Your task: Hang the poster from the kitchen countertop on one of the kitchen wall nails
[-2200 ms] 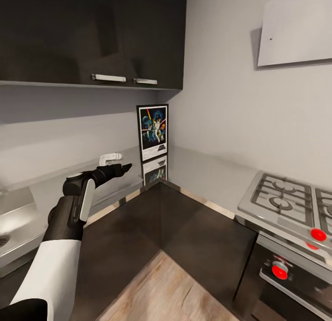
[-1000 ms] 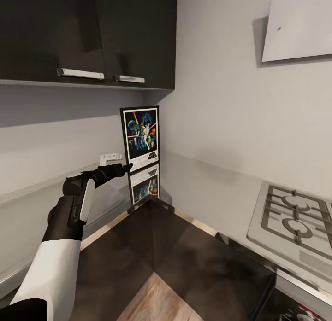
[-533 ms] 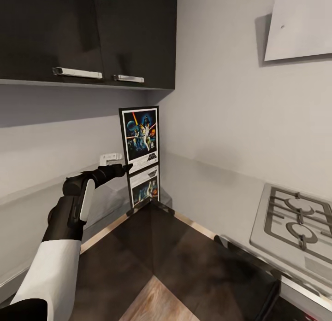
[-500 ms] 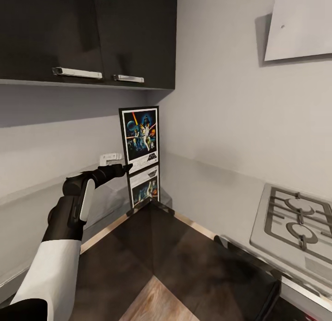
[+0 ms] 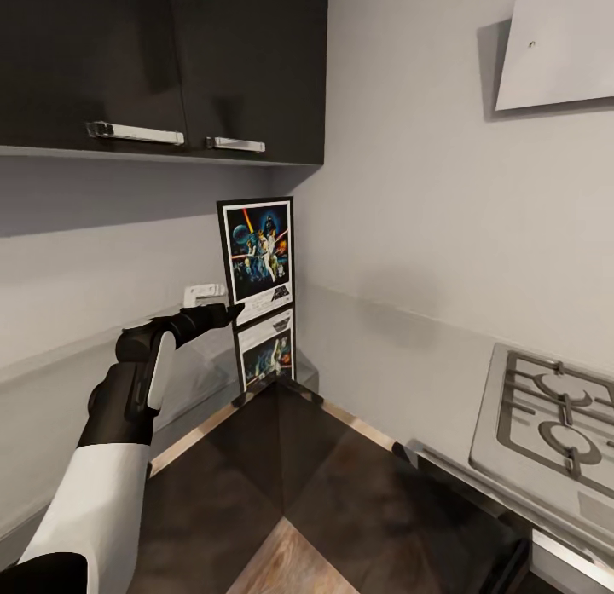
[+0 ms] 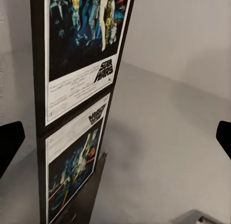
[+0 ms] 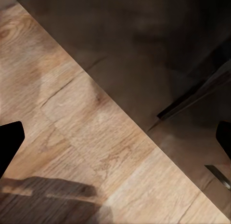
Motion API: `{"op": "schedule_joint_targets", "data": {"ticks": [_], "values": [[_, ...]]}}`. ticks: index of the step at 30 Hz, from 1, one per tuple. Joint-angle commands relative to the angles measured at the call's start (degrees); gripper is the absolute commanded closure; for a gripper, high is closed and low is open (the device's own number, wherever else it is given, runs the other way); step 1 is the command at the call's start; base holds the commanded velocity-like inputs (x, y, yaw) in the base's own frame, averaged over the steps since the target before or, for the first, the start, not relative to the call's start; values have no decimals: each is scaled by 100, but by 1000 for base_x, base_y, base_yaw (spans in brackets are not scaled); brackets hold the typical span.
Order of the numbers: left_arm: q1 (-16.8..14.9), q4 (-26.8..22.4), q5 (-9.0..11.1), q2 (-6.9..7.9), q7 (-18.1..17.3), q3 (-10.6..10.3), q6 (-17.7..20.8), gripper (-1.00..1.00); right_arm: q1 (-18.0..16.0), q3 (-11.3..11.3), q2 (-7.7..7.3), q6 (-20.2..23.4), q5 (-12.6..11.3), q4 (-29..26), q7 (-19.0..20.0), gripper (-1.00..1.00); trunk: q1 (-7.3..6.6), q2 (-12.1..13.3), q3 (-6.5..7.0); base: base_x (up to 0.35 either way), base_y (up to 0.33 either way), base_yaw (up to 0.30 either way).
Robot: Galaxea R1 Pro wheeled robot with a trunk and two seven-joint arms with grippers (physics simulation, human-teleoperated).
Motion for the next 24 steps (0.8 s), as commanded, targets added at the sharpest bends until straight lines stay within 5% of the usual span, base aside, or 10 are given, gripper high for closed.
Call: {"op": "schedule_joint_targets", "data": {"ticks": [1,6,11,13,24], "values": [[-5,4,25,-4,-10,11,31,-100,-4,8,-1,-11,51,4,-41,-100,0,-4,-6,7,0,0],[-206,686,13,-1,18,-52,-20,-100,-4,8,5,-11,51,5,-41,-100,0,-4,-11,2,0,0],[-1446,2586,5,94,44,-63,-533,-100,-3,11,8,-11,51,5,-41,-100,0,-4,-48,0,0,0],[-1656,2988,7,161,89,-64,-686,-100,-3,10,8,-11,51,5,-41,-100,0,-4,-65,0,0,0],[-1970,3735,12,533,231,-61,-1206,-100,-3,10,8,-11,56,5,-41,-100,0,-4,-166,0,0,0]]}}
